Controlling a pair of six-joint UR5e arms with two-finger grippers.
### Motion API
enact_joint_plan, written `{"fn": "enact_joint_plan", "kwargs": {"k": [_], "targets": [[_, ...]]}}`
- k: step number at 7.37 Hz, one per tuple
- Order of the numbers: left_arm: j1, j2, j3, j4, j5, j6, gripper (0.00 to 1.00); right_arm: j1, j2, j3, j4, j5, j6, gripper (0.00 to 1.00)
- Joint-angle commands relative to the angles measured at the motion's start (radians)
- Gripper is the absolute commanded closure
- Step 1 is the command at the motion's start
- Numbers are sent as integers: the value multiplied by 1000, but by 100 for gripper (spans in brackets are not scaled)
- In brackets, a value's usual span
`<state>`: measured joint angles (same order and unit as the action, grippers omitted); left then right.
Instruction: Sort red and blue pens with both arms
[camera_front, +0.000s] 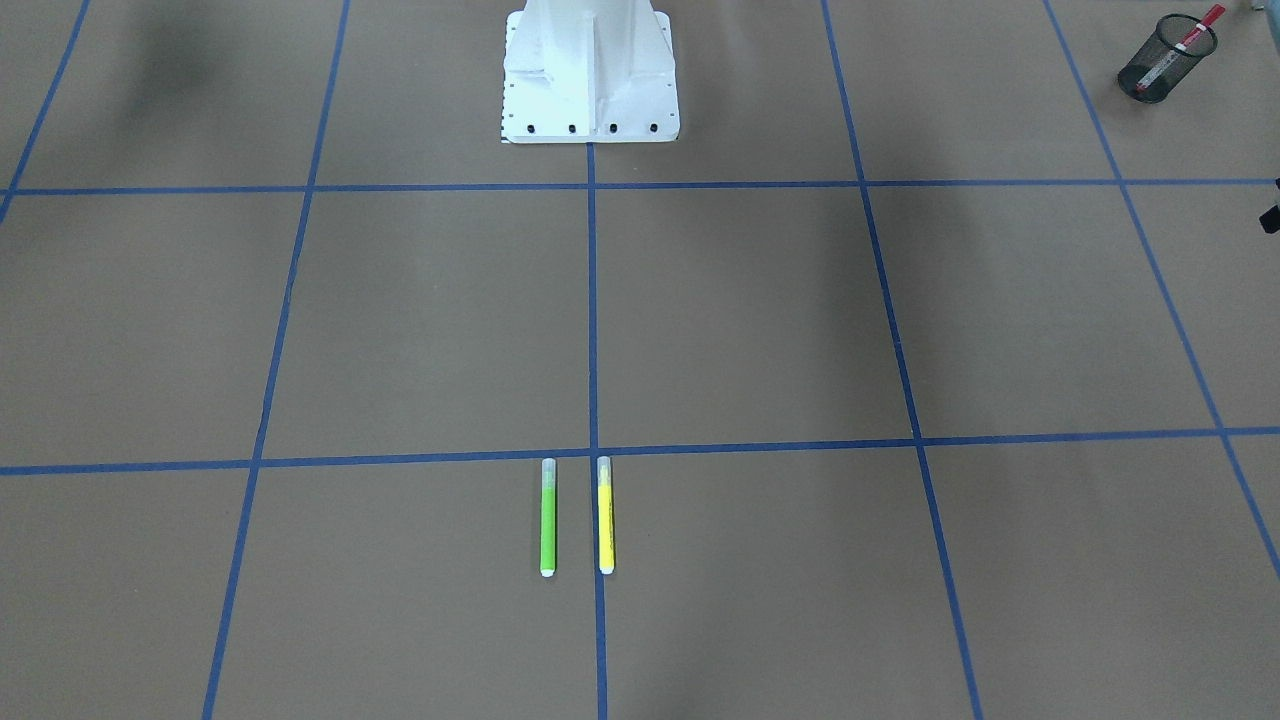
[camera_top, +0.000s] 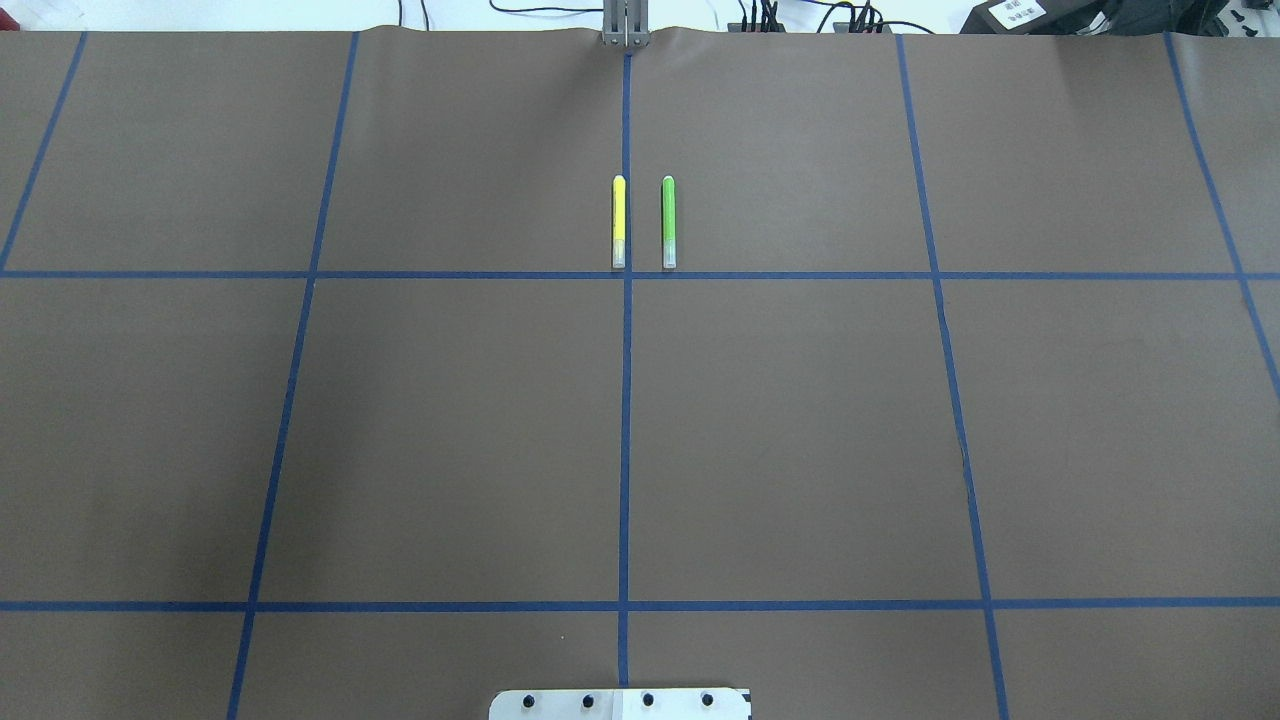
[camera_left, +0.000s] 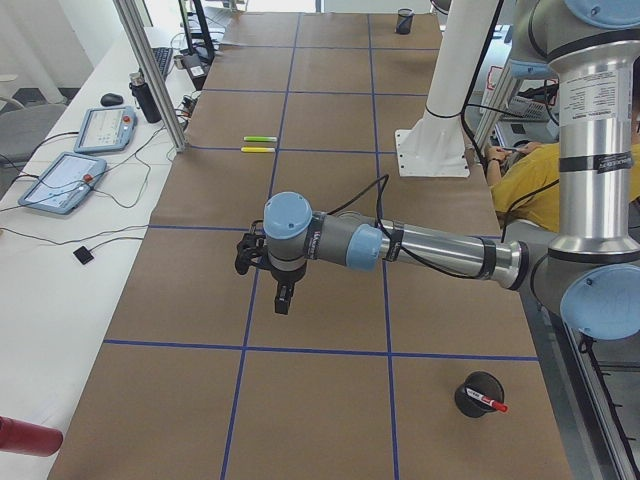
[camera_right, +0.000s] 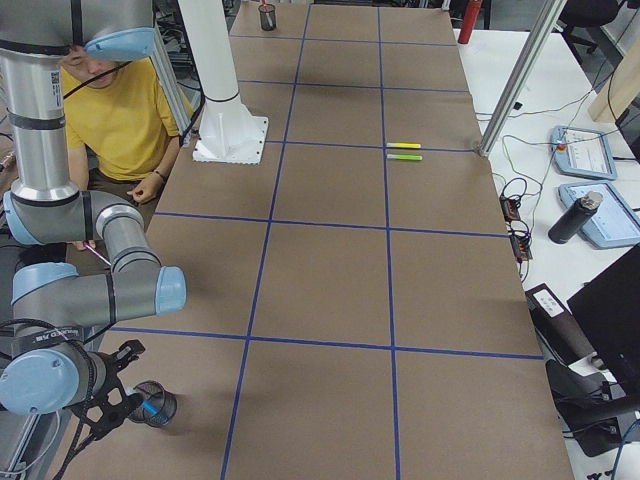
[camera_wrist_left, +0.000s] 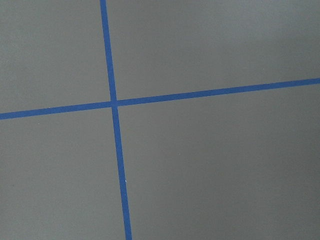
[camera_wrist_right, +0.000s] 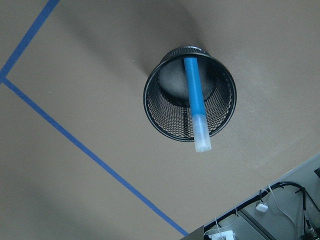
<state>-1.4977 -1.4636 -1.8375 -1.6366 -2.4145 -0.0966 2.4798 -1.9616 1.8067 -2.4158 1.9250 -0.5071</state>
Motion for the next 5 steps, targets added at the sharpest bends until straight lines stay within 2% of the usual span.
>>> {"fn": "enact_joint_plan", "kwargs": {"k": [1, 3, 4, 5], "targets": [[1, 3, 3, 6, -15, -2, 0, -218, 119, 29, 13, 116, -2, 0], [1, 3, 6, 9, -23, -3, 0, -469, 208, 20, 178, 275, 37, 0], [2, 3, 9, 11, -20, -8, 0, -574, 222, 22, 308, 329, 179, 0], [2, 5, 11, 11, -14, -8, 0, -684, 243, 20, 464, 339, 367, 0]]}}
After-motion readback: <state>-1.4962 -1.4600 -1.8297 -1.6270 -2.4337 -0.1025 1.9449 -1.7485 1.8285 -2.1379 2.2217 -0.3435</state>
